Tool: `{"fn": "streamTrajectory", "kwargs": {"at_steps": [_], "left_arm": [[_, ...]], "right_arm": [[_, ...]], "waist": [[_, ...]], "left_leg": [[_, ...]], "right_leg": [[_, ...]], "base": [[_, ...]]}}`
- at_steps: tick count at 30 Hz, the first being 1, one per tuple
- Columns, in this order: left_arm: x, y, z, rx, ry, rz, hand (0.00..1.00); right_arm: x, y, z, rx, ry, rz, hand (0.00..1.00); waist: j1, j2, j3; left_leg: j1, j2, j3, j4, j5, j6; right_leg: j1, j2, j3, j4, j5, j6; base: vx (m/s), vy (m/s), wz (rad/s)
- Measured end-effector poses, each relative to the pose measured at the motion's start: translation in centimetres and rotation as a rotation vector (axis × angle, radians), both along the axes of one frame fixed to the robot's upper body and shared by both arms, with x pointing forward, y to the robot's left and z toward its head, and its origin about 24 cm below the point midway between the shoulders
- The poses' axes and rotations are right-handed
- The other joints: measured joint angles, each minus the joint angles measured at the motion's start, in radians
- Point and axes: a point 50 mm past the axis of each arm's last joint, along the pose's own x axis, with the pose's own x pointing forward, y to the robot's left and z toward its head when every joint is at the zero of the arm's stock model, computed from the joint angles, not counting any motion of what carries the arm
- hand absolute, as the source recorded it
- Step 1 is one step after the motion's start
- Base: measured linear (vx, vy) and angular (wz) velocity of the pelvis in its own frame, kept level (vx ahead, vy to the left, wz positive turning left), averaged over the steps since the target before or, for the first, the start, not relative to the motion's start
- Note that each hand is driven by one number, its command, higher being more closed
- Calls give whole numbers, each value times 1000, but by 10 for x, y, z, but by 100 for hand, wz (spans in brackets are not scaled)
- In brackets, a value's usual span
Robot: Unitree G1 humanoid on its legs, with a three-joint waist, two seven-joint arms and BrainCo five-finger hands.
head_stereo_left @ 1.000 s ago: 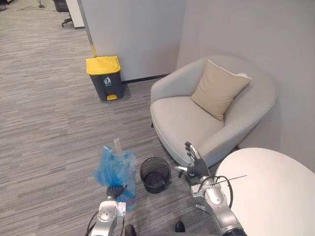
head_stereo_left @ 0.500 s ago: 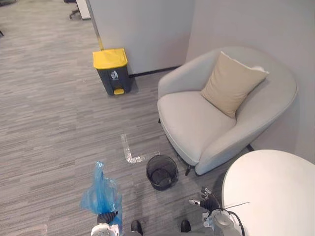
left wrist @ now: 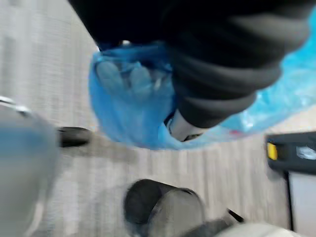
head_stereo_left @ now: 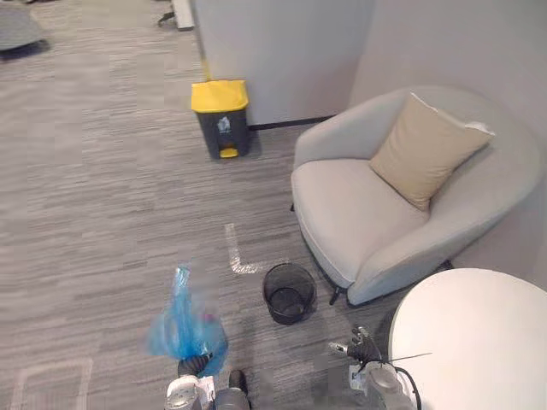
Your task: Gather rubbish on tea table into small bin, then transfer packed bag to large trash can.
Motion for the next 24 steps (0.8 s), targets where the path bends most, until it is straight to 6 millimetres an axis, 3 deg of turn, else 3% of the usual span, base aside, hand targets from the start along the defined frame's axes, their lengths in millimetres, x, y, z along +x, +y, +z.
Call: {"fn": "streamTrajectory", "kwargs": {"at_steps": [2,3,4,5,6,7,10,11,12,13,14,18,20,24], "left_arm": [[1,-7,0,-20,2,2,100],[2,-7,0,-22,-2,0,100],[5,-10,0,-30,-4,-3,100],[7,-10,2,-29,-14,-5,100],[7,-9,3,-25,-18,-2,100],[8,-11,3,-31,-25,-4,100],[8,-19,0,-45,-5,-44,100],[8,-19,0,-42,2,-54,100],[6,-14,-1,-24,8,-62,100],[5,-9,-1,-5,18,-80,100],[3,-4,-2,19,31,-107,100],[-6,6,-5,50,65,-122,100],[-8,8,-5,53,74,-119,100],[-11,13,-6,63,84,-113,100]], "right_arm": [[-10,2,-5,18,29,-30,0],[-10,4,-5,25,28,-33,0],[-9,8,-5,42,25,-49,0],[-9,7,-4,46,18,-71,0],[-10,6,-2,44,2,-83,0],[-10,2,0,34,-11,-89,0],[-19,-2,-5,29,17,-110,0],[-21,-4,-6,32,27,-127,0],[-24,3,-8,54,40,-134,0],[-26,6,-9,62,44,-133,0],[-26,7,-10,66,48,-134,0],[-34,6,-17,60,107,-129,0],[-36,7,-20,62,131,-126,0],[-39,1,-21,64,139,-165,0]], "waist": [[2,15,3],[2,7,5],[2,-16,19],[0,-26,21],[-6,-50,30],[-13,-47,27],[-23,-38,25],[-26,-41,25],[-24,-67,9],[-23,-66,7],[-28,-84,-2],[-27,-89,-5],[-24,-89,-4],[-23,-113,7]], "left_leg": [[7,12,-46,-62,83,-36],[12,12,-34,-81,73,-52],[11,2,23,-11,8,-4],[12,-11,62,75,-35,23],[20,-19,104,171,-118,36],[37,-11,136,224,-195,30],[89,7,187,255,-304,8],[105,-10,191,213,-305,-1],[122,-49,189,129,-266,10],[133,-69,183,91,-245,19],[143,-93,174,47,-221,33],[152,-139,146,27,-209,54],[162,-156,139,25,-226,66],[180,-215,91,38,-274,104]], "right_leg": [[3,9,-77,3,9,-23],[3,-4,-103,-4,11,-41],[2,-29,-128,-1,15,-45],[3,-53,-142,1,21,-44],[1,-81,-160,-4,29,-35],[1,-99,-183,-16,45,-27],[4,-135,-245,-29,71,11],[5,-140,-252,-36,78,26],[13,-153,-248,-90,101,27],[23,-155,-248,-120,120,32],[38,-159,-243,-160,146,37],[80,-180,-249,-216,188,52],[88,-194,-254,-202,172,52],[67,-287,-275,-14,65,64]], "base": [[-269,-109,85],[-249,-36,70],[-194,11,59],[-205,-5,77],[-169,6,79],[-154,44,73],[-110,208,67],[-107,243,55],[-70,180,29],[-21,181,24],[13,146,22],[28,152,20],[40,87,19],[51,75,31]]}}
